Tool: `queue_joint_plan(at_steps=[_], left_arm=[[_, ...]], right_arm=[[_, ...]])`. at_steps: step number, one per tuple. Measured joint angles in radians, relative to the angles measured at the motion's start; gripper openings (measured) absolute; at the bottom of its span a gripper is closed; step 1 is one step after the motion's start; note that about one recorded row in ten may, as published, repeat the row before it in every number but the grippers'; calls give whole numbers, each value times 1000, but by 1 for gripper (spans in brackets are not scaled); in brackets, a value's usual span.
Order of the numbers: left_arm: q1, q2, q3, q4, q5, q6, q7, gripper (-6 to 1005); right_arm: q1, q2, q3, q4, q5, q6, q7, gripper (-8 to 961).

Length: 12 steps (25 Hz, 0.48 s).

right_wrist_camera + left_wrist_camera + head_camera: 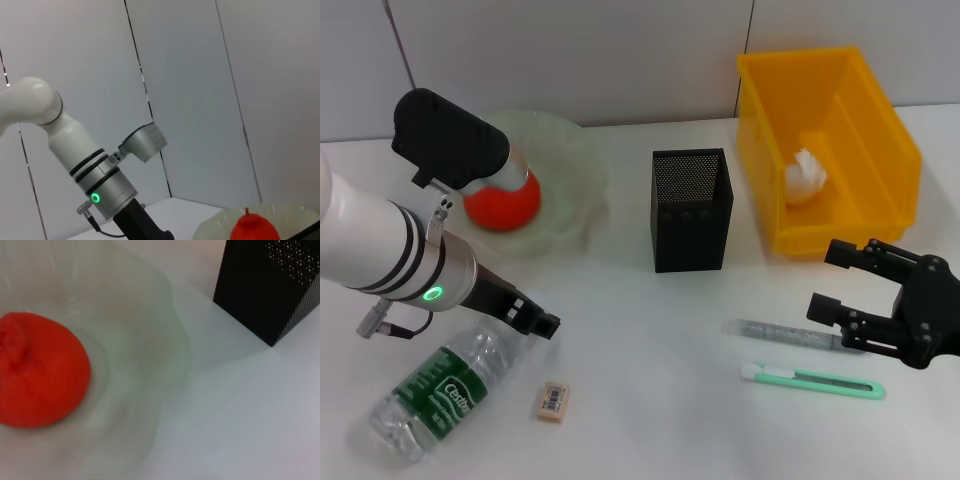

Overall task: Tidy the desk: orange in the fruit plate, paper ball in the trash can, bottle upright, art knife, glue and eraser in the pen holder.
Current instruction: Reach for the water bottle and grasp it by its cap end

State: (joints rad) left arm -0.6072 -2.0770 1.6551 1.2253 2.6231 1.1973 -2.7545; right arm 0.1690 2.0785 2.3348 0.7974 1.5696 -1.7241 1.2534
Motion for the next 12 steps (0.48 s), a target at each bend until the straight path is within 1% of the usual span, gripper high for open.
queue_joint_plan(at_steps=[6, 11, 12], left_arm=[[-11, 0, 3, -23, 15, 1, 0, 712], [-30, -1, 9, -54, 38, 5, -4, 545], [-34, -1, 9, -59, 38, 6, -4, 532]], right_arm=[[2, 0, 0, 0, 1, 0, 0, 784], [6, 0, 0, 0, -2, 8, 0, 784], [6, 0, 0, 0, -3, 8, 0, 784]])
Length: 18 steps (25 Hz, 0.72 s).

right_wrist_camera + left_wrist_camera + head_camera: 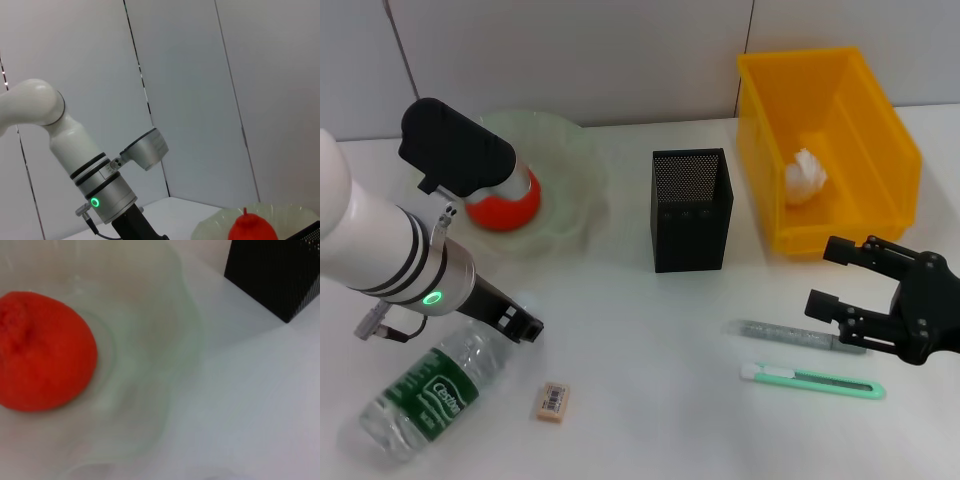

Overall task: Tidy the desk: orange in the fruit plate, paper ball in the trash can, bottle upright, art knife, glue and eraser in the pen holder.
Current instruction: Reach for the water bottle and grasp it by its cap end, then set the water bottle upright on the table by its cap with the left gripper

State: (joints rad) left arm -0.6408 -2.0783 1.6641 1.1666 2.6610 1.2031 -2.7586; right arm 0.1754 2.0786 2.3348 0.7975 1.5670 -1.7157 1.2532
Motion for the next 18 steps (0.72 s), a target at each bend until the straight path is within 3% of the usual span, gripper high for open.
queue_joint_plan(at_steps=[5, 18], left_arm=[[-3, -2, 0, -3, 1, 1, 2, 466], [3, -2, 5, 39, 1, 4, 5, 448]], right_arm=[[1, 0, 1, -3, -1, 1, 0, 783], [-1, 0, 2, -11, 3, 1, 0, 784]])
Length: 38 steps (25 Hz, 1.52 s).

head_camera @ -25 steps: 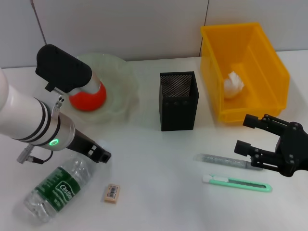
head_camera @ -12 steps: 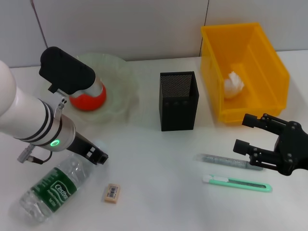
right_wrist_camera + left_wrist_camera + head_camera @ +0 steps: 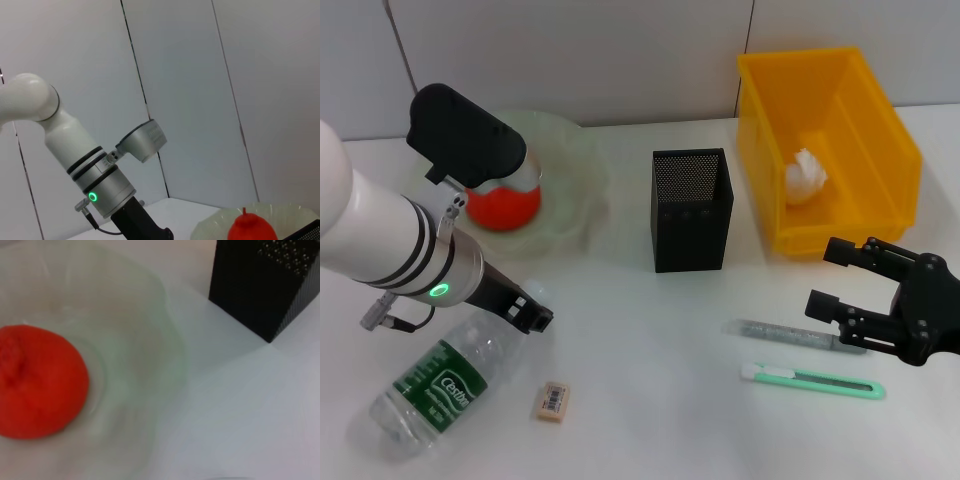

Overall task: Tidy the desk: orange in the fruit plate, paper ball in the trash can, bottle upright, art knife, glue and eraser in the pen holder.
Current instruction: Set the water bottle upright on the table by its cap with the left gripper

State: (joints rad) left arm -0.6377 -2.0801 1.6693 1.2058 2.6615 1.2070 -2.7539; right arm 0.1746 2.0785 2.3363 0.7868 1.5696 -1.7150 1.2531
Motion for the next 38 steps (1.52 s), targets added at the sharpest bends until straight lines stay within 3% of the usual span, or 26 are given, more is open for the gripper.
queue_joint_plan(at_steps=[11, 28, 38], left_arm=[[37, 0, 34, 93, -11, 14, -4, 446], [159, 6, 46, 315, -49, -25, 3, 444], [190, 8, 47, 376, -54, -65, 17, 443]], right_arm=[[-8, 0, 7, -1, 4, -9, -8, 783], [-17, 2, 21, -1, 4, -23, -8, 784], [-17, 3, 23, -3, 4, -25, -8, 783]])
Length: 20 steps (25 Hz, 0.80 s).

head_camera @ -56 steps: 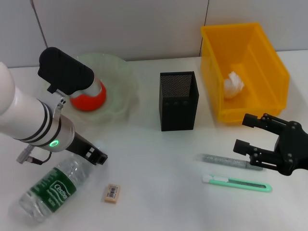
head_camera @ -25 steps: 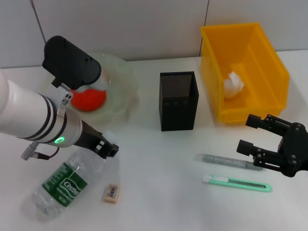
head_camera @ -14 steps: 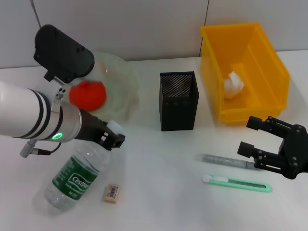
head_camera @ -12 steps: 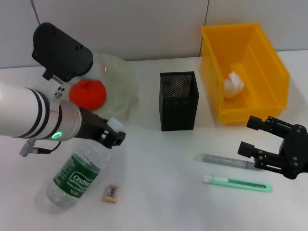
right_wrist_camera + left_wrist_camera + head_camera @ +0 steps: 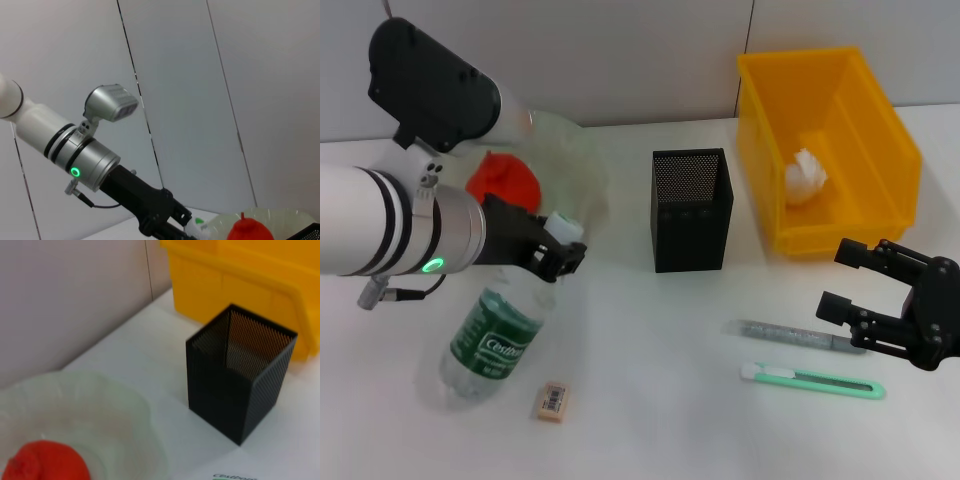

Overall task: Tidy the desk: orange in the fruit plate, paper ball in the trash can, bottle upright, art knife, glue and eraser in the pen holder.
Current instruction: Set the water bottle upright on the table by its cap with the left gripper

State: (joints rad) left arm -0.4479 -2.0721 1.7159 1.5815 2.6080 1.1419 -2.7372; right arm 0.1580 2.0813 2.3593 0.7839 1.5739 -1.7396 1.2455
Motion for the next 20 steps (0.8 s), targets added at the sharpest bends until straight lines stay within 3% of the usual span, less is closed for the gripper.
queue_joint_plan(at_steps=[20], left_arm=[[27, -1, -20, 38, -35, -67, -4, 440]], right_arm=[[8, -1, 3, 0, 1, 5, 0, 783]])
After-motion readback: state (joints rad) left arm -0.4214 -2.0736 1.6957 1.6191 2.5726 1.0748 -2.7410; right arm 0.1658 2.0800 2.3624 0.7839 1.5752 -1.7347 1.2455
